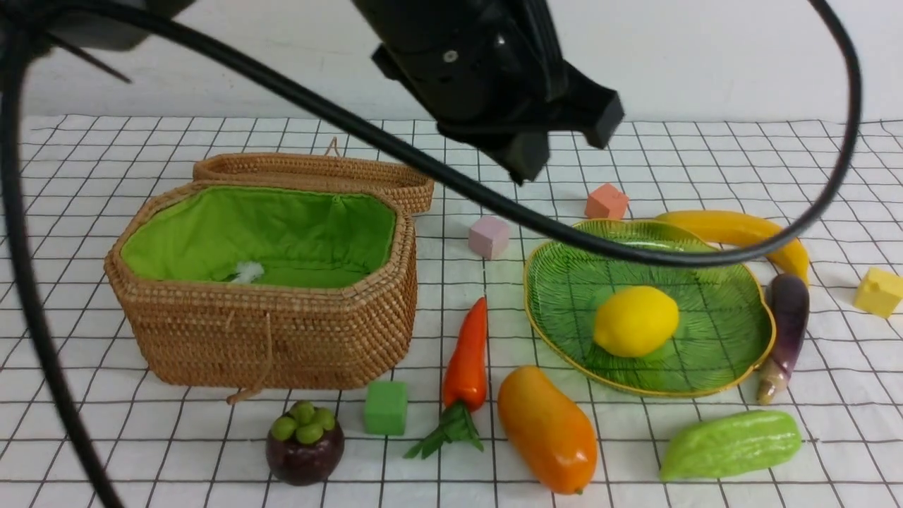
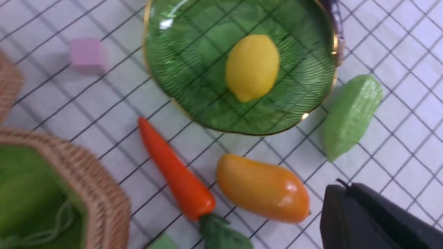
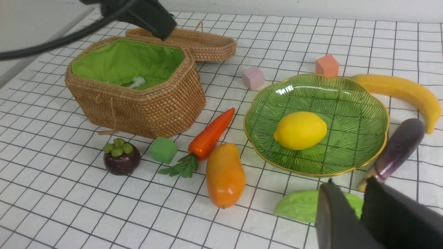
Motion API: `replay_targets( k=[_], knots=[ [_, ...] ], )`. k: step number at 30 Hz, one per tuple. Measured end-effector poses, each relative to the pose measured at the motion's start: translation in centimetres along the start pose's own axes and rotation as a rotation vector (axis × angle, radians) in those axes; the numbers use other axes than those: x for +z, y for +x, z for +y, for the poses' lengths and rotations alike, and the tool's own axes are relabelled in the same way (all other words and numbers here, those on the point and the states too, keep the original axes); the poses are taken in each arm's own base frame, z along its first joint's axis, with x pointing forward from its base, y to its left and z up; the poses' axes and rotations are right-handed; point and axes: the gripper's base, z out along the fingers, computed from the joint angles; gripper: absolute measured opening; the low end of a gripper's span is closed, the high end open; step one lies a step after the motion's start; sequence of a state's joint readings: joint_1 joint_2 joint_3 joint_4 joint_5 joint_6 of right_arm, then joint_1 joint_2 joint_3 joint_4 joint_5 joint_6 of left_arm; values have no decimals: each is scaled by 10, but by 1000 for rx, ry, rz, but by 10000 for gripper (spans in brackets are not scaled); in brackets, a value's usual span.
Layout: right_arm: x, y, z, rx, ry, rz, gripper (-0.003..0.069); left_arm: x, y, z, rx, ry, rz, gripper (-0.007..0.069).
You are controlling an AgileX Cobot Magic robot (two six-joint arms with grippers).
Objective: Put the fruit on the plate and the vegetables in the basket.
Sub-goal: Grab a mangosteen with your left arm and put it on the plate on the right
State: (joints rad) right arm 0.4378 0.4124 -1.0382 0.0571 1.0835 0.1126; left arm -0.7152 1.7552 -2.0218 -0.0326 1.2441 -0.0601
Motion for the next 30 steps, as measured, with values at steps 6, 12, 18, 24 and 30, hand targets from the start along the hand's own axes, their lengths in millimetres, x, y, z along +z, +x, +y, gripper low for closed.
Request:
replay_targets(
  k=[6,12,18,24,30],
  knots=[
    [0,0,0,-5,1,0,159,2,74,12,-97,-99,207,-13],
    [0,0,0,-5,1,0,162,33,146,21,-112,-138,385,-6],
    [0,-1,0,-4,-2,-14,165,70,168,52,-134,-220,413,223],
    [0,-1,1,-1,-7,-16,171,90,167,73,-139,-231,391,532],
    [0,-1,1,0,-11,-16,172,118,170,77,-83,-213,413,664]
  ],
)
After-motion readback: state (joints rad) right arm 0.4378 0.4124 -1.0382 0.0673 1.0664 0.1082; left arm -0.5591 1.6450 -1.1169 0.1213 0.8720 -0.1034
